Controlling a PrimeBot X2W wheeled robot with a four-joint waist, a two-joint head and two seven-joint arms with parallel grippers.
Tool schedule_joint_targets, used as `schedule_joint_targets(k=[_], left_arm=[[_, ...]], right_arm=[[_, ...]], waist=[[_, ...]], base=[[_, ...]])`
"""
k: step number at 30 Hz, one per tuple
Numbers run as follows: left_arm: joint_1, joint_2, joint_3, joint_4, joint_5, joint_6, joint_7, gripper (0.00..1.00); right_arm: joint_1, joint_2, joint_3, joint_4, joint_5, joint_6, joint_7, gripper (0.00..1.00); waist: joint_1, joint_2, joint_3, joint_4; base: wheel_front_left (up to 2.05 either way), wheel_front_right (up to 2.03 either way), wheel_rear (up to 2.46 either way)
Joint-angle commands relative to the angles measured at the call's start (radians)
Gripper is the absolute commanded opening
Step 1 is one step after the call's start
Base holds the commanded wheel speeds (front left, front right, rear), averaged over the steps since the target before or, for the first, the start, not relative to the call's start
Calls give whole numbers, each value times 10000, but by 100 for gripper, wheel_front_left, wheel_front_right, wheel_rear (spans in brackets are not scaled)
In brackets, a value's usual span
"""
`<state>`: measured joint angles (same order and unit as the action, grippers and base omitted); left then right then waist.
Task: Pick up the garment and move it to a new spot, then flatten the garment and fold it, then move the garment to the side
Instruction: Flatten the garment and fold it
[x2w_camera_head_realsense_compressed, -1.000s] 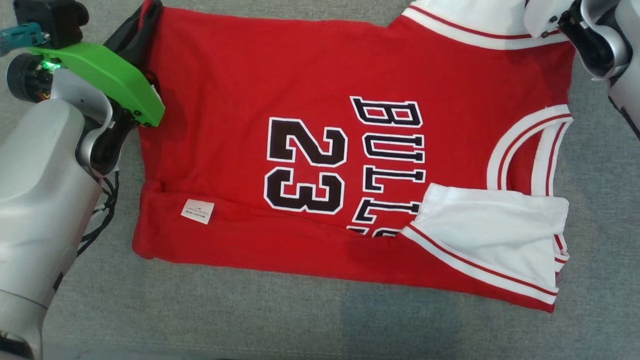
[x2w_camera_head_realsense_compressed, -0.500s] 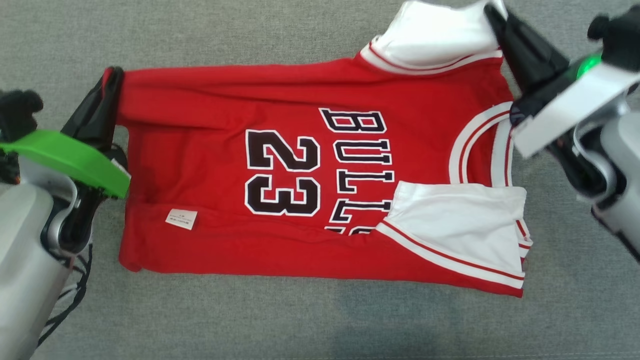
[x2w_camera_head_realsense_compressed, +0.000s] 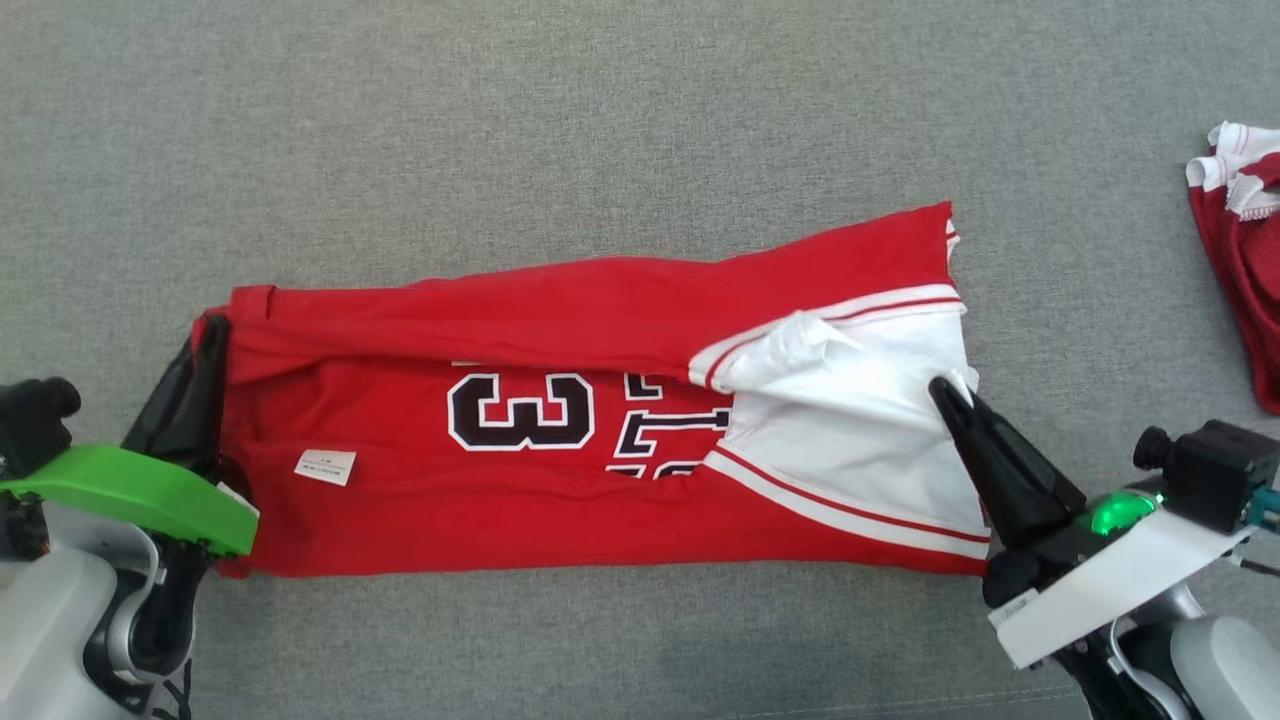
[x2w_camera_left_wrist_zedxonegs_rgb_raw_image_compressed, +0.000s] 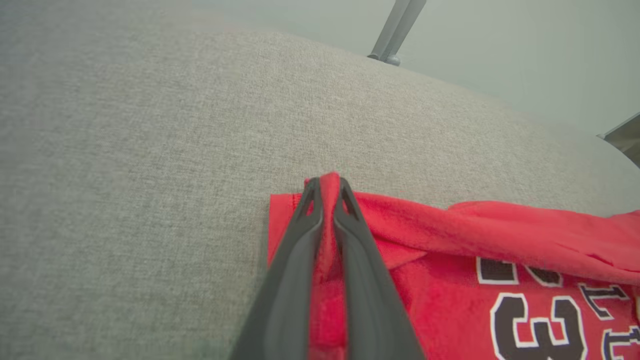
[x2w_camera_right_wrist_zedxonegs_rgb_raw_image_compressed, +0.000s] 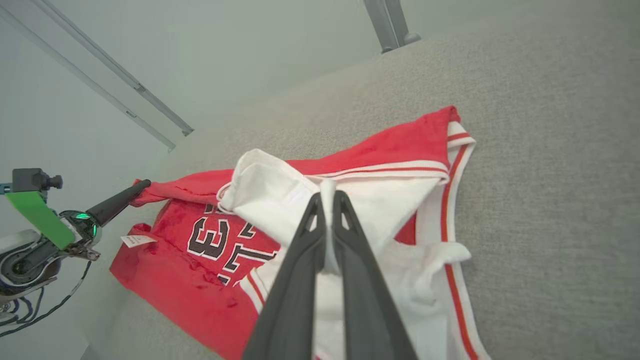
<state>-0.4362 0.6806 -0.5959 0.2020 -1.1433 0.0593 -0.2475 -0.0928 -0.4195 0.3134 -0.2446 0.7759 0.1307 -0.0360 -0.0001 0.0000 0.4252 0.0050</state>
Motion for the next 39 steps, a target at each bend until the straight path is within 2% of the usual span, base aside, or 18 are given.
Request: schedule_joint_targets(k=[1,4,6,7,8,9,10,13,15,19,24,27,33,39], left_arm=[[348,-111,53,54,-135,119,-79,0],[706,-330,102,218,-191,70,-105,0],[801,-373,75,303,-127,69,-105,0],[882,-471,35,404,-128,47,-109,32],[924,-573,19,490,-127,8,-120,75],[936,-611,16,601,5,31,-135,100],[953,-642,27,732,137,34,-150,100],[931,-942,452,816,712,212,-191,100],[1188,-1538,1632,252,1987,556,-175,100],[1701,-2517,3211,-895,3883,727,-173,100],[2150,-3636,4610,-1824,5784,339,-173,100],[2330,-4145,5196,-2228,6764,51,-174,100],[2954,-4440,5357,-2194,8218,-473,-173,100],[2980,-4721,5436,-1871,8605,-817,-175,100]], right_arm=[[519,320,-317,-129,-453,-1,347,0],[1077,889,-554,-60,-863,-1,781,0],[1202,899,-654,103,-1176,-1,914,0],[1285,1041,-740,253,-1359,-3,966,0],[1322,1273,-730,352,-1428,2,988,4],[1334,1370,-730,480,-1630,0,974,48],[1325,1352,-783,639,-1890,-1,936,100],[1159,1636,-978,833,-2507,0,354,100],[1006,1945,-1430,877,-3163,-1,-542,100],[680,2404,-2157,972,-4006,-1,-1623,100],[131,2573,-2543,1213,-4557,-1,-2085,100],[-180,2425,-2750,1537,-4773,-1,-2217,100],[-330,2442,-3001,2303,-5054,-1,-2295,100],[-345,2449,-2956,2788,-4959,-1,-2296,100]], waist=[[1,0,-47,-51],[1,0,-104,-54],[1,0,-128,-38],[1,0,-150,-24],[1,0,-174,-15],[1,0,-201,-10],[1,0,-227,-5],[1,0,-316,-21],[1,0,-436,-44],[1,0,-631,-75],[1,0,-864,-98],[1,0,-1021,-55],[1,0,-1326,117],[1,0,-1431,371]], base=[[0,0,0],[0,0,0],[0,0,0],[0,0,0],[0,0,0],[0,0,0],[0,0,0],[0,0,0],[0,0,0],[0,0,0],[0,0,0],[0,0,0],[0,0,0],[0,0,0]])
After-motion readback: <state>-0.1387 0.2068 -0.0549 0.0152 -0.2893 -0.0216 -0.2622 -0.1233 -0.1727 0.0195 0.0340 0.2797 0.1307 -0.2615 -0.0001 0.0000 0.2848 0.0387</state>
